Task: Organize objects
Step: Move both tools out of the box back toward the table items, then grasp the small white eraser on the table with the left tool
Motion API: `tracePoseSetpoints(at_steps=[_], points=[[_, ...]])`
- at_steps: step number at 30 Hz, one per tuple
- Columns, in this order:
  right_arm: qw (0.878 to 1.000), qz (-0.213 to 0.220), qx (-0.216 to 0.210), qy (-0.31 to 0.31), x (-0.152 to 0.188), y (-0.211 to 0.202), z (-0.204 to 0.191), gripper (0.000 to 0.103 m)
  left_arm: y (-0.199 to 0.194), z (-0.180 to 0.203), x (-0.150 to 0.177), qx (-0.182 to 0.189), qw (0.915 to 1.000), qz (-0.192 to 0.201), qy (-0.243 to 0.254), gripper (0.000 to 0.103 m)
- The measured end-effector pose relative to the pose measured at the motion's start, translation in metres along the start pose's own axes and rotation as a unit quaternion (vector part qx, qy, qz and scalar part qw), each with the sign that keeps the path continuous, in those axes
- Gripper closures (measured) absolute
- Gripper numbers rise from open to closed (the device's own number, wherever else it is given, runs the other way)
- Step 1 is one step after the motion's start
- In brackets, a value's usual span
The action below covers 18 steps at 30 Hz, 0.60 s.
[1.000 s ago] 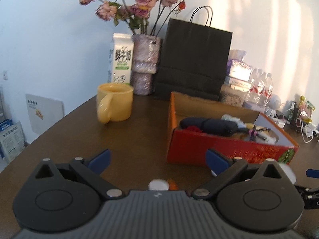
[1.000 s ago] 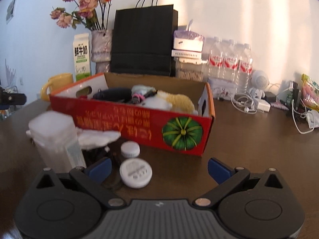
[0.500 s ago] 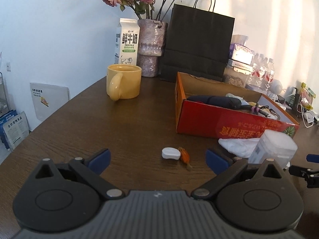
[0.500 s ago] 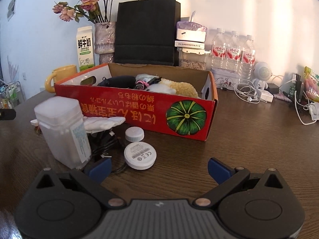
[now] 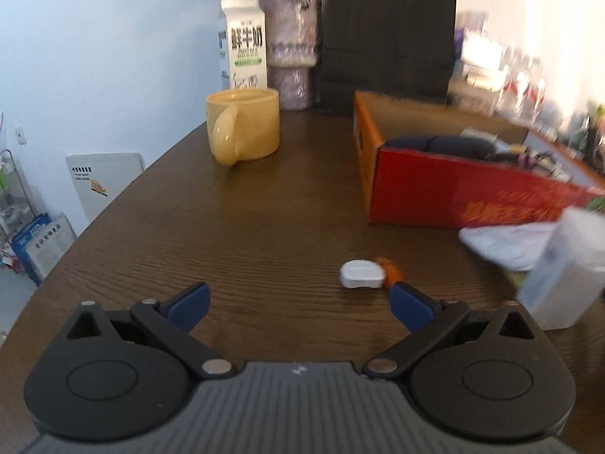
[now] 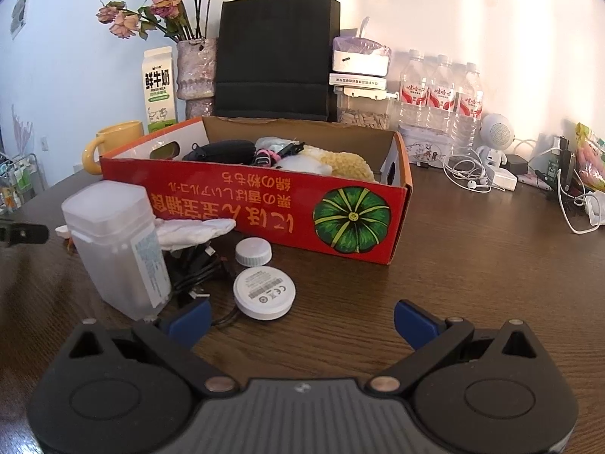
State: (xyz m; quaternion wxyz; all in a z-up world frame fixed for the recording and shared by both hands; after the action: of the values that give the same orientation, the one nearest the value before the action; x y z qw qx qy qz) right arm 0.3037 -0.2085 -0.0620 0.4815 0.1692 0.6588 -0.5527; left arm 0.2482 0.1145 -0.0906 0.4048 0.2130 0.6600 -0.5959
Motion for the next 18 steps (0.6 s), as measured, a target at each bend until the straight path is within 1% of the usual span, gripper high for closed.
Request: tracePoseSetpoints(at_steps=[2, 5, 7, 8, 10, 11, 12, 13, 14, 15, 18], points=[[1.0, -0.002, 0.001, 0.001, 0.0, 0.001, 0.0, 0.0, 0.008, -0.001, 0.0, -0.003, 1.0, -0.009, 0.002, 0.0], [1.0, -0.003, 0.001, 0.001, 0.001, 0.001, 0.001, 0.0, 0.015, 0.002, -0.003, 0.009, 0.9999, -0.007, -0.001, 0.0], [1.0, -0.005, 0.001, 0.002, 0.001, 0.002, 0.001, 0.0, 0.018, 0.005, -0.006, 0.008, 1.0, -0.004, 0.002, 0.002], [1.0, -0.006, 0.001, 0.002, 0.001, 0.002, 0.001, 0.0, 0.02, 0.006, -0.006, 0.008, 0.9999, -0.005, 0.004, 0.005], [1.0, -0.008, 0.001, 0.003, 0.001, 0.003, 0.001, 0.0, 0.024, 0.009, -0.006, 0.015, 0.9998, -0.008, 0.005, 0.016], [1.0, -0.008, 0.001, 0.003, 0.002, 0.003, 0.001, 0.0, 0.024, 0.011, -0.006, 0.022, 0.9997, -0.004, 0.006, 0.024], [1.0, -0.008, 0.001, 0.002, 0.002, 0.003, 0.001, 0.0, 0.023, 0.013, -0.007, 0.026, 0.9996, 0.001, 0.01, 0.036], [1.0, -0.008, 0.001, 0.002, 0.002, 0.003, 0.001, 0.0, 0.022, 0.016, -0.008, 0.033, 0.9994, 0.004, 0.011, 0.044], [1.0, -0.009, 0.001, 0.002, 0.002, 0.003, 0.001, 0.0, 0.02, 0.019, -0.008, 0.048, 0.9988, 0.009, 0.008, 0.066], [1.0, -0.01, 0.002, 0.002, 0.002, 0.004, 0.001, 0.0, 0.019, 0.021, -0.008, 0.059, 0.9982, 0.01, 0.006, 0.075], [1.0, -0.013, -0.001, 0.004, 0.003, 0.005, 0.001, 0.0, 0.018, 0.026, -0.008, 0.078, 0.9969, 0.011, 0.002, 0.075]])
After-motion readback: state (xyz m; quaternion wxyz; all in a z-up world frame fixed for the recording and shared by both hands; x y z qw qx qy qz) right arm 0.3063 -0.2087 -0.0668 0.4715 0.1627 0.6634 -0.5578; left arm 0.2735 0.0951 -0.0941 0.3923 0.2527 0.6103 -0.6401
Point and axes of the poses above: each gripper's, at about its wrist camera, not at the fingertips, and y roughly the way its jaws point, z to its right, x to its underside, the point moved 10 cm from there along y, roughly the way its jaws point, and after that the axes turned 4 degrees about -y, right-handed, at the moved point
